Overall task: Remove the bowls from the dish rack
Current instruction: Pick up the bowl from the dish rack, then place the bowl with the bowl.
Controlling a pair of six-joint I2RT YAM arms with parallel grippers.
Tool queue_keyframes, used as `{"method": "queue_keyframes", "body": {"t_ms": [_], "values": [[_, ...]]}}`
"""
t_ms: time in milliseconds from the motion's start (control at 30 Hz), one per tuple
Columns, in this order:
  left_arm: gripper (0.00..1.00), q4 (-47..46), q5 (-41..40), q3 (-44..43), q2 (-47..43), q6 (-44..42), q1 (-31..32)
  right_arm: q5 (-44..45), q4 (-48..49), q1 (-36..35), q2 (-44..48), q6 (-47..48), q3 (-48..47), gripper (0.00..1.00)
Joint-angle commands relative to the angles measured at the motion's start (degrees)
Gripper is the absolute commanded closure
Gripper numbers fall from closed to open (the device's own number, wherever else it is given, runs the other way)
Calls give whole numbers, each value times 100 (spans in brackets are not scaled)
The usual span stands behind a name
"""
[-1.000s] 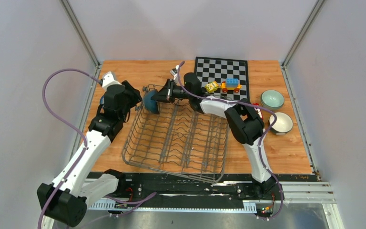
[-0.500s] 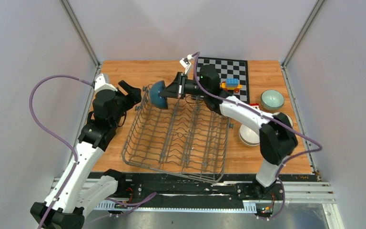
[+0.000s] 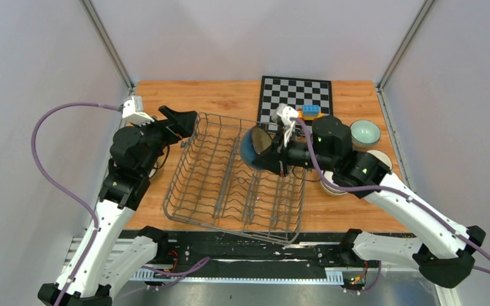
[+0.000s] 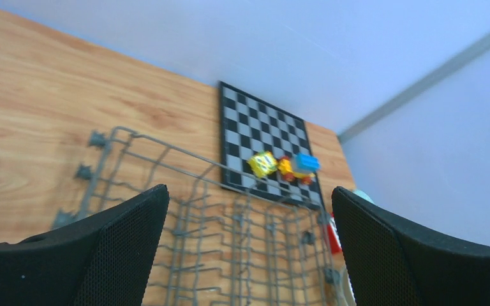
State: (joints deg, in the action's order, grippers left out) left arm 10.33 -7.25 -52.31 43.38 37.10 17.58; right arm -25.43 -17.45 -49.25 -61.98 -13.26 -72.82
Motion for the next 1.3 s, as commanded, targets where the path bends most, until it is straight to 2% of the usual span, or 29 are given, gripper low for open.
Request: {"method": "queue_keyframes", "body": {"t_ms": [0, 67, 167, 233, 333, 433, 533, 600, 633, 700, 767, 800, 1067, 1200, 1267], "values": [[0, -698, 1695, -20, 253, 39, -18, 1821, -1059, -742, 546, 1800, 334, 100], [0, -981, 2156, 46, 286, -191, -18, 2476, -1251, -1280, 749, 2228, 476, 100], [0, -1592, 1967, 454, 151, 46, -18, 3694, -1481, -2161, 931, 2713, 667, 100], [0, -1816, 1982, 678, 105, 323, -18, 4196, -1550, -2565, 982, 2958, 764, 100], [0, -2131, 2171, 984, 16, 1160, -18, 4757, -1663, -3017, 961, 3237, 865, 100], [0, -3082, 2541, 1557, -46, 1757, -18, 5249, -1770, -3512, 878, 3641, 978, 100], [0, -3602, 3106, 1897, 49, 1799, -12, 5542, -1898, -3974, 831, 3936, 1057, 100], [0, -3546, 3725, 1872, 275, 1702, 75, 5591, -2000, -4109, 809, 4089, 1071, 100], [0, -3365, 3930, 1799, 378, 1386, 254, 5588, -2079, -4142, 791, 4145, 1076, 100], [0, -1944, 3383, 1355, 365, 202, 1050, 5503, -2228, -4189, 750, 4213, 1056, 100], [0, -698, 2103, 799, 349, -877, 2053, 5390, -2372, -4231, 684, 4236, 998, 100], [0, -344, 1615, 590, 399, -1147, 2392, 5357, -2450, -4273, 634, 4243, 971, 100], [0, 1261, 200, -161, 699, -1107, 3027, 5665, -2942, -4930, 266, 4272, 995, 100], [0, 2156, -1214, -630, 1048, -1133, 4012, 5667, -3033, -5082, 189, 4217, 1024, 100], [0, 2465, -1538, -816, 1224, -1073, 4452, 5640, -3028, -5093, 178, 4214, 1037, 100]]}}
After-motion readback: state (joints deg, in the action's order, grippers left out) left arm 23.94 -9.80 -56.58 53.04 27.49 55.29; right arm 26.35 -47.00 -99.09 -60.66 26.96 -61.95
